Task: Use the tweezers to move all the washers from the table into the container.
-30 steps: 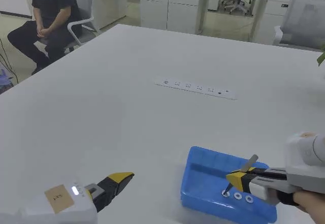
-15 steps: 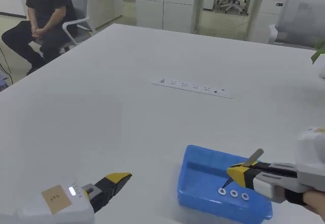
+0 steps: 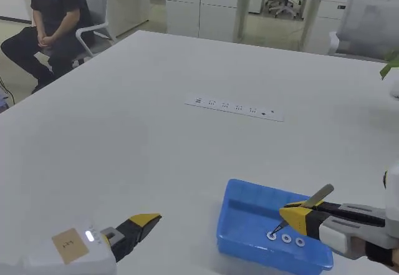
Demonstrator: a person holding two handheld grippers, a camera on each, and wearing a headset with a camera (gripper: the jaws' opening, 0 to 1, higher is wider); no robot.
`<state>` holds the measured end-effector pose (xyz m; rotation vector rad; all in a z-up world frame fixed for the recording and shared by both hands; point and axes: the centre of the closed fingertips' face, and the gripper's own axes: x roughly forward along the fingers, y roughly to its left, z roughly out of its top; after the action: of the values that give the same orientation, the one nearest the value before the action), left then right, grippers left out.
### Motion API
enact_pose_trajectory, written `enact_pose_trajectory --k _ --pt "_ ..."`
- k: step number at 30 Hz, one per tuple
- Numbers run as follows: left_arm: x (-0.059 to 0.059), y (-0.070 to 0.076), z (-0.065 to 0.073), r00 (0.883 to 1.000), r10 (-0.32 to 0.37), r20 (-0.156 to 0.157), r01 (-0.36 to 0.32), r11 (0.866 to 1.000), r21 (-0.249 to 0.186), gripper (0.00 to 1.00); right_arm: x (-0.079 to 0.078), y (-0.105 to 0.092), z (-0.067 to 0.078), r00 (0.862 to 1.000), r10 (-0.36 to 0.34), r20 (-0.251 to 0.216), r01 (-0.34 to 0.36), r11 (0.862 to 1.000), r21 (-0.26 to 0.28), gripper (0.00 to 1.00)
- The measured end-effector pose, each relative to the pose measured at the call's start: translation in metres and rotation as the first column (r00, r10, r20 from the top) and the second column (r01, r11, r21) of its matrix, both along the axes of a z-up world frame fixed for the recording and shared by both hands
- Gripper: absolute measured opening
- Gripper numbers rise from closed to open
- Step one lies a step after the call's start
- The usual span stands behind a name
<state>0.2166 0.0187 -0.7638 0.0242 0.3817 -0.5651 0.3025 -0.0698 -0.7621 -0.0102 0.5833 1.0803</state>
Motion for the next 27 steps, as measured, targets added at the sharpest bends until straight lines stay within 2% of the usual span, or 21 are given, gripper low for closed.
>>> enact_pose_trajectory --k 2,7,12,21,27 --pt "0.000 0.000 0.000 1.000 0.001 0.000 -0.001 1.000 0.001 0.80 -0.006 0.003 0.002 1.000 0.007 -0.014 -0.007 1.000 0.021 0.04" --pt "0.000 0.000 0.000 1.000 -0.001 0.001 0.001 1.000 -0.001 0.80 -0.016 0.005 -0.001 1.000 0.019 -0.024 -0.018 1.000 0.016 0.04" --pt "-0.001 0.000 -0.002 1.000 -0.005 -0.005 0.005 1.000 0.007 0.80 -0.027 0.007 -0.013 0.998 0.035 -0.049 -0.035 0.999 0.005 0.04" --pt "-0.001 -0.001 -0.002 1.000 -0.008 -0.007 0.008 1.000 0.010 0.79 -0.039 0.011 -0.025 0.995 0.054 -0.081 -0.055 0.999 0.000 0.04" --pt "-0.001 -0.001 -0.003 1.000 -0.009 -0.008 0.009 1.000 0.011 0.79 -0.050 0.015 -0.042 0.990 0.071 -0.126 -0.073 0.997 -0.012 0.04"
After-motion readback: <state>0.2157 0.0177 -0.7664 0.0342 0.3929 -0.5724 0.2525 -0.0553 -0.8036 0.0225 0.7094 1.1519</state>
